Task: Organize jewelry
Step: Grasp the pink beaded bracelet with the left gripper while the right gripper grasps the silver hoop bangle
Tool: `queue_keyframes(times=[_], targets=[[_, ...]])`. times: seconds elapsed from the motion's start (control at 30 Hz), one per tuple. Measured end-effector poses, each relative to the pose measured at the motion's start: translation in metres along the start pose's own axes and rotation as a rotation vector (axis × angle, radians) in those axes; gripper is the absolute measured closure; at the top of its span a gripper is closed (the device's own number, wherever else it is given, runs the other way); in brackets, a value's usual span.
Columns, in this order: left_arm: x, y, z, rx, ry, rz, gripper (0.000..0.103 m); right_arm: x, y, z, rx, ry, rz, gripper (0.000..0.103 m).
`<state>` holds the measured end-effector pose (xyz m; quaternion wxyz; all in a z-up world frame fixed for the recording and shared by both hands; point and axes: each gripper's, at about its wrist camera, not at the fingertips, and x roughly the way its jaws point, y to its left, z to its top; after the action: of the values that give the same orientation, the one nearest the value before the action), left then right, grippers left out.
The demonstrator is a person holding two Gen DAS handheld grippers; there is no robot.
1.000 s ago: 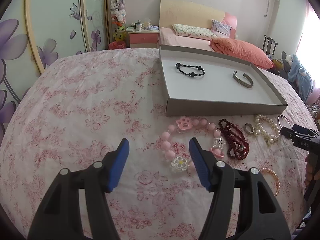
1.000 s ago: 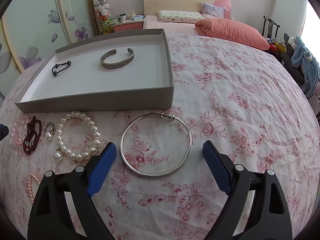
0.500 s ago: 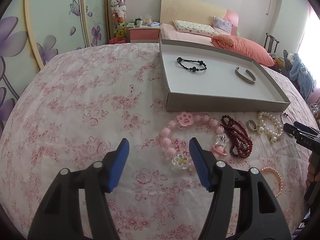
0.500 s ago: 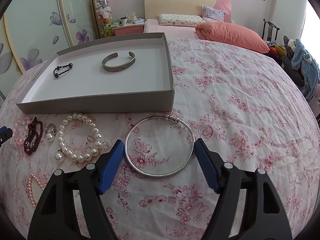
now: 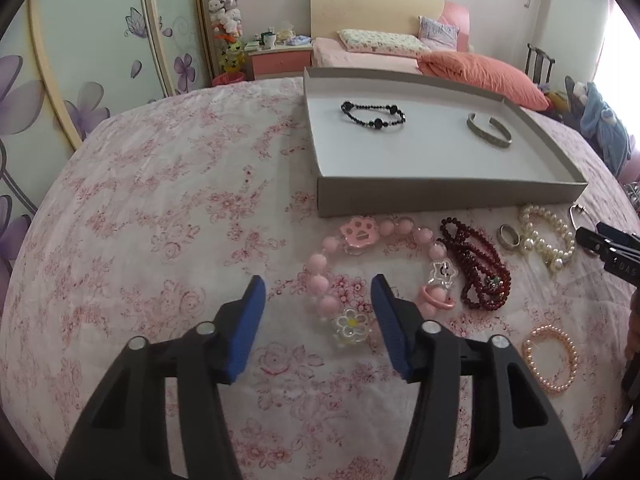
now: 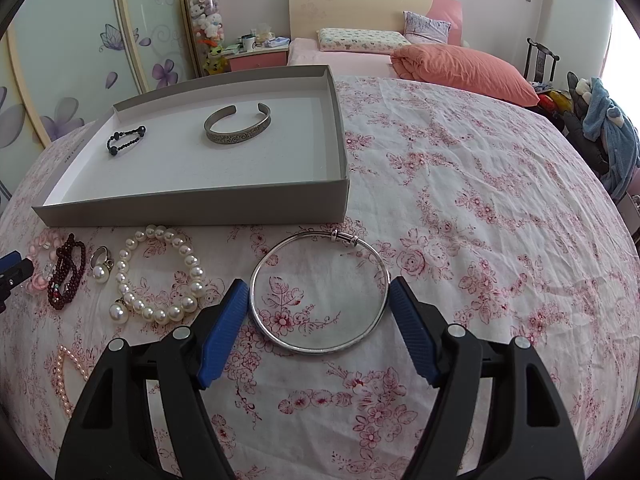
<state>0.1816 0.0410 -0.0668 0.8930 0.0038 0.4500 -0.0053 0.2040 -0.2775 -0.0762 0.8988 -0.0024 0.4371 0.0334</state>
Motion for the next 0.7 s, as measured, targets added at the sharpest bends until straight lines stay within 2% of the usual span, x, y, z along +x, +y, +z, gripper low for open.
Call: queue_keyframes(times=[0.17,0.47,0.57,0.7], targets=[[0.004,-0.002,0.002,0.003,0.007,0.015,0.062,0.000,-0.001,0.000,0.000,0.000,0.000,0.031],[0.008,-0.009,0.008,0.031,0.001,0.027,0.063,0.000,-0.001,0.000,0.000,0.000,0.000,0.031],[0.008,-0.010,0.008,0.047,0.006,0.010,0.071,0.000,0.000,0.000,-0.002,0.000,0.001,0.030],[0.007,-0.019,0.008,0.121,0.014,0.025,0.083,0.000,0.001,0.000,-0.007,0.001,0.003,0.030]])
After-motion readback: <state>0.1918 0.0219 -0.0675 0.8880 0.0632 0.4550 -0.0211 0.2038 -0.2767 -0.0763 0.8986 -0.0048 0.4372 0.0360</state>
